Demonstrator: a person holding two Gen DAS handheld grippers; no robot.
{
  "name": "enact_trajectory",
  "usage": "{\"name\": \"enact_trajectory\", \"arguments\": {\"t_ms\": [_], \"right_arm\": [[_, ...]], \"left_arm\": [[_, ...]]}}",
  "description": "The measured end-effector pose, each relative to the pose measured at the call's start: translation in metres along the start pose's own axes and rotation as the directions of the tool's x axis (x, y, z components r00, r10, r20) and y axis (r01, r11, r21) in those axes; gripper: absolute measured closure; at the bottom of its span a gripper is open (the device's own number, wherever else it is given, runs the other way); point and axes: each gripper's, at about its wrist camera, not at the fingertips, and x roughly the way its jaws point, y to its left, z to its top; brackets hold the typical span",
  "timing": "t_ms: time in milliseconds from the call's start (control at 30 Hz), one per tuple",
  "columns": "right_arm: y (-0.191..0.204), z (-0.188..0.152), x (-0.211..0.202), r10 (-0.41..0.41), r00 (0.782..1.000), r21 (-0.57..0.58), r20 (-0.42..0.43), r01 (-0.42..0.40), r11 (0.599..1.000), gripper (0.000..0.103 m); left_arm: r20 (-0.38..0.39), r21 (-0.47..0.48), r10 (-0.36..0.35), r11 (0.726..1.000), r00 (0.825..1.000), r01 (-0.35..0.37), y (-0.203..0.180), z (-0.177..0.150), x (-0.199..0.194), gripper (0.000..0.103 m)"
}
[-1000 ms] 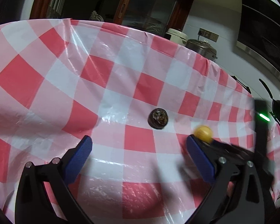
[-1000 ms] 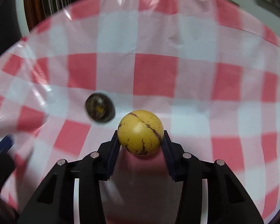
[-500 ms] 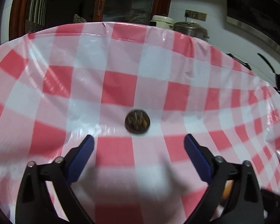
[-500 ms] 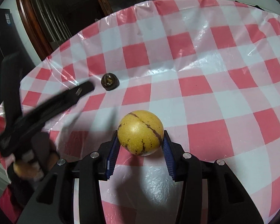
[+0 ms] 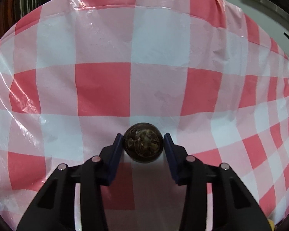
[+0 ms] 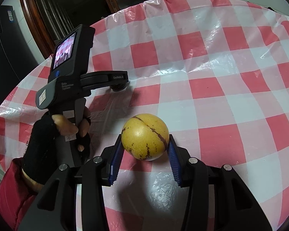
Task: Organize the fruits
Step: 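Carry the pepino and the dark dried fruit over to the white box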
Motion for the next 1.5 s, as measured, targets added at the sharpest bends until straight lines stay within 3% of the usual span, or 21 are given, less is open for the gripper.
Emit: {"name": "enact_trajectory", "arguments": {"t_ms": [333, 667, 1100, 1267, 1500], "right_arm": [[-0.010, -0.004, 0.000, 0.039, 0.999, 0.042, 0.012, -0.040, 0.998, 0.059], [-0.011, -0.004, 0.000, 0.030, 0.999, 0.041, 0.021, -0.031, 0.999, 0.059], [-0.010, -0.006, -0.007, -0.011, 0.999, 0.045, 0.044, 0.009, 0.999, 0.059], [-0.007, -0.023, -0.027, -0.048, 0.997, 0.062, 0.065, 0.044, 0.997, 0.059], [0.004, -0.064, -0.073, -0.032, 0.998, 0.086, 0.054, 0.027, 0.996, 0.059]], "left_arm": [[0.115, -0.011, -0.031, 0.999, 0.993, 0.032, -0.002, -0.035, -0.063, 0.059], [0.093, 0.009, 0.007, 1.000, 0.996, -0.008, 0.006, -0.110, -0.118, 0.059], [0.117, -0.034, 0.008, 0.999, 0.993, -0.004, 0.027, -0.133, -0.148, 0.059], [0.129, -0.051, -0.002, 0.999, 0.992, 0.009, 0.033, -0.143, -0.162, 0.059], [0.148, -0.048, -0.018, 0.999, 0.989, 0.025, 0.032, -0.164, -0.191, 0.059]]}}
